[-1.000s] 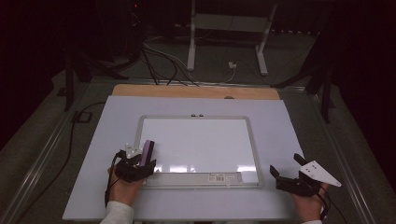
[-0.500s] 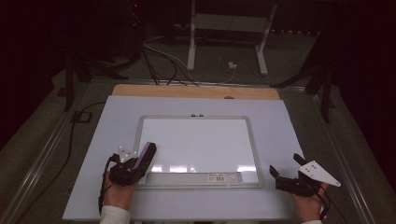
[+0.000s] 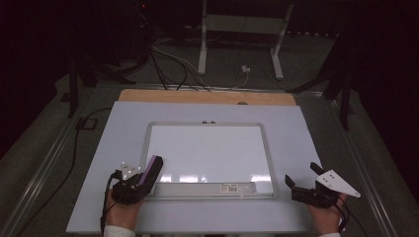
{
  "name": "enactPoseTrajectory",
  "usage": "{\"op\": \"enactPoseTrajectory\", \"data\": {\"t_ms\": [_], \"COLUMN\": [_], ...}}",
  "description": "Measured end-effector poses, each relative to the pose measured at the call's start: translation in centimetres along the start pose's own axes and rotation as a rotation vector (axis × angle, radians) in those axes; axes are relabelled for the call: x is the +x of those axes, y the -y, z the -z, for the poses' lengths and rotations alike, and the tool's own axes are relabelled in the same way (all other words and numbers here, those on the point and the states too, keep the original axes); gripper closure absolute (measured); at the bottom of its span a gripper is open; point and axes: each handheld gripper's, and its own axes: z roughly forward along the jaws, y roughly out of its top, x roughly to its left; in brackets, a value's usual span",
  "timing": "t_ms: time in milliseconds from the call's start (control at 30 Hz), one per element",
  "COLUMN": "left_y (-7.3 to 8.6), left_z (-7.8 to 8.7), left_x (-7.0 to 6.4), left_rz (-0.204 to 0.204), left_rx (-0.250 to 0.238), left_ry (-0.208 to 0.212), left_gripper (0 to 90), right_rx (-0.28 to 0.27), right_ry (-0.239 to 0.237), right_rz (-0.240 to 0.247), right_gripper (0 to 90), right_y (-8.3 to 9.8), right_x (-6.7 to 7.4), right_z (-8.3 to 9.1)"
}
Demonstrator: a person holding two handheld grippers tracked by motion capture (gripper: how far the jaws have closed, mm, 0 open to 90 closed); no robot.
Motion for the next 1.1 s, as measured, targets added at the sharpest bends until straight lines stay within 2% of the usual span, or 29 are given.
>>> {"op": "enactPoseTrajectory", "data": {"t_ms": [300, 400, 433, 500, 567, 700, 767, 900, 1033, 1100], "left_y": [0.8, 1.0, 1.0, 0.8, 0.4, -0.5, -1.0, -1.8, -1.9, -1.9], "left_z": [0.7, 1.0, 1.2, 1.5, 1.8, 3.0, 3.6, 4.3, 4.5, 4.4], "left_x": [-0.4, -0.3, -0.2, 0.0, 0.4, 1.0, 1.3, 2.6, 4.2, 4.8], "left_rz": [0.008, 0.015, 0.017, 0.019, 0.027, -0.01, -0.034, -0.058, -0.07, -0.073], "left_rx": [0.004, 0.002, -0.014, -0.051, -0.115, -0.241, -0.3, -0.385, -0.451, -0.468], "left_ry": [0.002, 0.016, 0.016, 0.008, 0.039, 0.067, 0.07, 0.076, 0.063, 0.074], "left_gripper": [59.5, 57.9, 56.0, 42.0, 32.5, 18.2, 15.6, 2.0, 0.7, 0.7], "right_rx": [0.001, 0.001, 0.001, 0.002, 0.0, -0.001, -0.005, -0.009, -0.014, -0.018], "right_ry": [-0.001, -0.003, -0.003, -0.004, -0.005, -0.005, -0.007, -0.014, -0.019, -0.023], "right_rz": [0.0, 0.001, 0.002, 0.002, 0.001, -0.001, 0.0, 0.007, 0.007, 0.005], "right_gripper": [0.5, 0.5, 0.5, 0.5, 0.5, 0.5, 0.5, 0.5, 0.5, 0.5], "right_y": [0.0, 0.0, 0.0, 0.0, -0.1, -0.1, -0.1, -0.1, -0.1, -0.1], "right_x": [0.0, 0.0, 0.0, 0.1, 0.1, 0.1, 0.1, 0.2, 0.3, 0.3], "right_z": [-0.1, -0.1, -0.1, -0.2, -0.2, -0.1, -0.1, -0.1, 0.0, 0.0]}}
